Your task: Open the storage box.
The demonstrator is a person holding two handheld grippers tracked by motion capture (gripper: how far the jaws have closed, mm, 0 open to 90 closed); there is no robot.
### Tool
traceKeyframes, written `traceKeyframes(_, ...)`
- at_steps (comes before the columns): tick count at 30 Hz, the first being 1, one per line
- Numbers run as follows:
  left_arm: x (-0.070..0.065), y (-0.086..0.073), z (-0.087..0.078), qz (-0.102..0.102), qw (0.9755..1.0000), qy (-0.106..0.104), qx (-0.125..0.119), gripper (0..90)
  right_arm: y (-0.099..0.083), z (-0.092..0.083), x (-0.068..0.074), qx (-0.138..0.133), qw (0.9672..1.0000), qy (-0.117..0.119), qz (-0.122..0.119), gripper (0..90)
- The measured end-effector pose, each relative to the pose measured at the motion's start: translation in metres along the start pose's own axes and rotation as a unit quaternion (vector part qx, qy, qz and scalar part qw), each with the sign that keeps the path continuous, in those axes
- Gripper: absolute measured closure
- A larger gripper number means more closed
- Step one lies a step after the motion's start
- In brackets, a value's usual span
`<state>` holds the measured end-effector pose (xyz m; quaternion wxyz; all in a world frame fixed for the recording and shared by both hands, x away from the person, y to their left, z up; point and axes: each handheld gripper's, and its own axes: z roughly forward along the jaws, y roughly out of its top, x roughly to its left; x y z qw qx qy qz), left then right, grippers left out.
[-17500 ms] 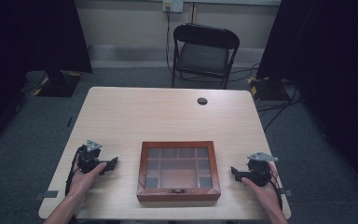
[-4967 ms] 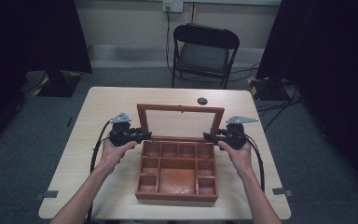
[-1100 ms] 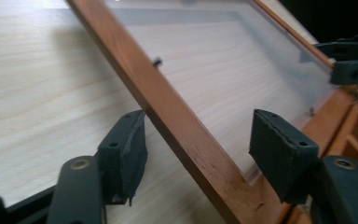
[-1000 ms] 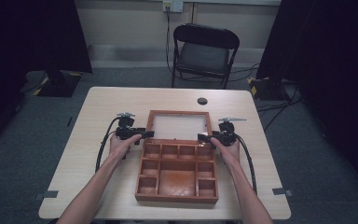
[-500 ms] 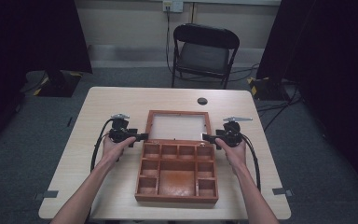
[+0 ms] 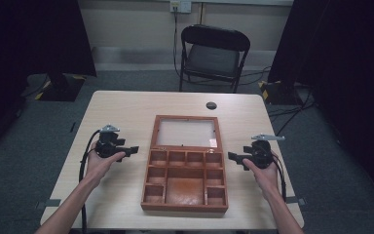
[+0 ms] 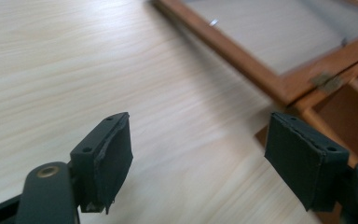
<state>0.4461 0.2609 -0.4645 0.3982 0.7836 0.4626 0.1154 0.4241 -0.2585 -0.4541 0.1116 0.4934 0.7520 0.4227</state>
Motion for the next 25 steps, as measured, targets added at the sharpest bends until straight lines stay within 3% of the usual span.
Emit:
traceKeyframes(6, 0.008, -0.020, -0.013, 0.005, 0.9997, 0.020, 0.017, 17.8, -0.020, -0.013, -0.006, 0.024, 0.9993, -0.029, -0.003, 15.3)
traceKeyframes(7, 0.009, -0.026, -0.017, 0.005, 0.9989, 0.032, 0.035, 16.7, -0.028, -0.017, -0.010, 0.032, 0.9987, -0.039, 0.000, 15.3)
traceKeyframes(8, 0.009, -0.026, -0.017, 0.005, 0.9989, 0.032, 0.035, 16.8, -0.028, -0.017, -0.010, 0.032, 0.9987, -0.039, 0.000, 15.3)
traceKeyframes(10, 0.011, -0.036, -0.022, 0.021, 0.9981, 0.039, 0.042, 16.8, -0.040, -0.020, -0.015, 0.046, 0.9972, -0.058, 0.007, 15.2)
traceKeyframes(12, 0.012, -0.044, -0.022, 0.020, 0.9977, 0.046, 0.046, 16.2, -0.051, -0.019, -0.021, 0.054, 0.9957, -0.074, 0.017, 14.9)
traceKeyframes(14, 0.012, -0.051, -0.020, 0.013, 0.9970, 0.063, 0.043, 16.7, -0.056, -0.019, -0.022, 0.044, 0.9944, -0.096, 0.009, 15.6)
traceKeyframes(16, 0.010, -0.055, -0.019, 0.036, 0.9946, 0.087, 0.042, 15.9, -0.056, -0.020, -0.023, 0.044, 0.9937, -0.102, 0.013, 15.4)
traceKeyframes(17, 0.008, -0.057, -0.018, 0.037, 0.9944, 0.094, 0.032, 15.2, -0.057, -0.020, -0.023, 0.045, 0.9928, -0.111, 0.008, 15.3)
traceKeyframes(18, 0.008, -0.057, -0.018, 0.037, 0.9944, 0.094, 0.032, 13.0, -0.059, -0.018, -0.022, 0.044, 0.9895, -0.137, -0.019, 15.3)
traceKeyframes(19, 0.009, -0.063, -0.015, 0.038, 0.9947, 0.095, 0.007, 8.9, -0.062, -0.016, -0.020, 0.037, 0.9867, -0.155, -0.033, 12.8)
traceKeyframes(22, 0.009, -0.063, -0.014, 0.034, 0.9943, 0.101, 0.005, 5.9, -0.066, -0.013, -0.019, 0.016, 0.9861, -0.163, -0.030, 11.5)
traceKeyframes(25, 0.009, -0.063, -0.014, 0.032, 0.9944, 0.101, 0.005, 4.9, -0.066, -0.013, -0.019, 0.015, 0.9863, -0.161, -0.031, 11.5)
